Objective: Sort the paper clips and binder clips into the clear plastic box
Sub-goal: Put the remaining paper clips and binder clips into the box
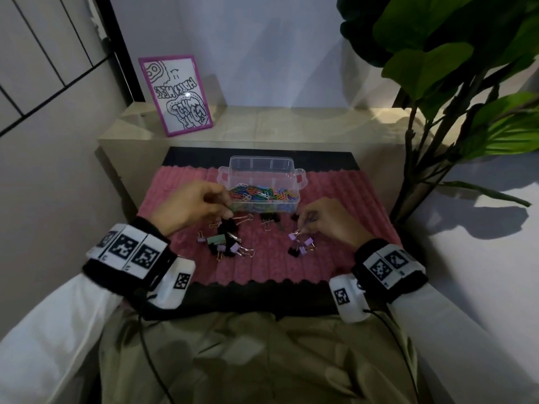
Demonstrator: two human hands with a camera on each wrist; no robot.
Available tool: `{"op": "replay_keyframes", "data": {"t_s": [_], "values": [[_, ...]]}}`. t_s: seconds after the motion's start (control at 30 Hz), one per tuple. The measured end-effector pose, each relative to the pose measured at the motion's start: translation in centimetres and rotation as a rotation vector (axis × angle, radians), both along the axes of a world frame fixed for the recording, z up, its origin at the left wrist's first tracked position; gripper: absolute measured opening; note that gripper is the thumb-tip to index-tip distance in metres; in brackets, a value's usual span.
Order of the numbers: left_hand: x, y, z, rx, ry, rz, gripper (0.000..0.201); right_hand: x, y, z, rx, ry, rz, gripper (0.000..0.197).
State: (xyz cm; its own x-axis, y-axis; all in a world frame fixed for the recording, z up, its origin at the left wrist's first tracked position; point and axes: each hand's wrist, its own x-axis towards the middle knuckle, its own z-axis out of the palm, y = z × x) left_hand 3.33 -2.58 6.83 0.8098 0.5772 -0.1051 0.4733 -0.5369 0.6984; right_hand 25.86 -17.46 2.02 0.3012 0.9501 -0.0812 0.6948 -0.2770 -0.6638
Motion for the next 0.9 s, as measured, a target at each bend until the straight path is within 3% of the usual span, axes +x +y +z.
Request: {"op": "replay_keyframes", "data": {"t_s": [0.1,0.3,0.4,0.5,0.67,0.77,0.83,0.9], "values": [[0.5,0.1,0.0,0.027,0.026,-0.021,0.005,1.3,-0.7,0.3,0.096,0.182,-0.097,0.012],[5.5,2.3,1.2,0.269,-0.003,-0.011,0.014,1.7,-1.4,0.6,0.135,0.643,-0.187,0.008],[7.1,3.8,1.0,0.346,0.128,-0.079,0.013,2.1,0.0,1.0,0.146,0.781,-0.244,0.008],[6.8,3.9,0.0,0.369,0.198,-0.077,0.023,2.3,2.6,1.9,0.174,0.686,-0.221,0.009],[3.9,1.8,-0.8,0.451,0.033,-0.060,0.024,0.6,6.6,3.3,0.025,0.357,-0.023,0.026],[4.5,-0.8,-1.1,0.446,-0.008,-0.276,0.022,0.1,6.3,3.7,0.047,0.064,0.045,0.030],[6.2,-1.9,-1.9,0.461,0.110,-0.464,0.026,0.6,4.4,3.8,0.180,-0.099,0.054,0.021],[8.0,-2.3,-2.9,0.527,0.223,-0.584,0.031,1.8,1.7,3.6,0.135,-0.255,0.116,0.014]]}}
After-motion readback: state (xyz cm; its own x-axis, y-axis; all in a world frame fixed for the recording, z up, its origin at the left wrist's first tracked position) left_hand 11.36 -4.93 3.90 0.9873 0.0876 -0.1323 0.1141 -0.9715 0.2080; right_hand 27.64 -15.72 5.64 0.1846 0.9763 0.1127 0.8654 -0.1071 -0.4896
